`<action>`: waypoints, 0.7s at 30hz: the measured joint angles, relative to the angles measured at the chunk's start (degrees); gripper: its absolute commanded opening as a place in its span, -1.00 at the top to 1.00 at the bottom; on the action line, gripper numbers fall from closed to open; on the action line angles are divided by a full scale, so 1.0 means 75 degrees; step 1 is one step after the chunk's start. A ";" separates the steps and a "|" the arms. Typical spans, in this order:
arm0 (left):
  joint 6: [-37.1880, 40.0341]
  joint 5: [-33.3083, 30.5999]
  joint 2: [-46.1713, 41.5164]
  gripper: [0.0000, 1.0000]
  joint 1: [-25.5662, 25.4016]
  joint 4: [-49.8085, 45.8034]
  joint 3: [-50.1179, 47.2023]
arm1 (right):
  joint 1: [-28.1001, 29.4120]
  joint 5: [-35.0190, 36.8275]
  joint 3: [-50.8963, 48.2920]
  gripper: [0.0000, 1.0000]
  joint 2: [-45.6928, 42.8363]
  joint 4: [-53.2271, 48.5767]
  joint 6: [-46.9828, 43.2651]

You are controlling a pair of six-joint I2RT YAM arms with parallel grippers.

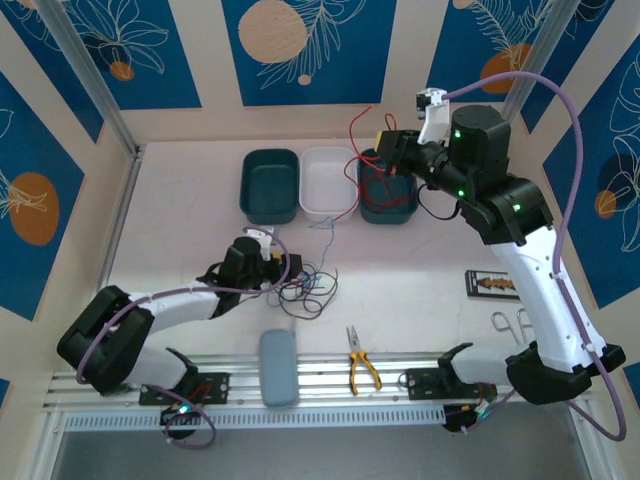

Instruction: Untangle the cables

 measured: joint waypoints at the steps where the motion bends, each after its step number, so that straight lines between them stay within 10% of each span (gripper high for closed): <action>1: 0.0029 0.0079 -0.0067 -0.58 0.0000 0.0076 -0.0015 | 0.0000 -0.0079 0.0108 1.00 0.0009 -0.0099 -0.0070; 21: 0.3005 0.0886 -0.0845 -0.56 -0.0157 0.1405 -0.0131 | 0.0058 -0.1250 0.0385 1.00 0.0557 -0.0612 -0.0405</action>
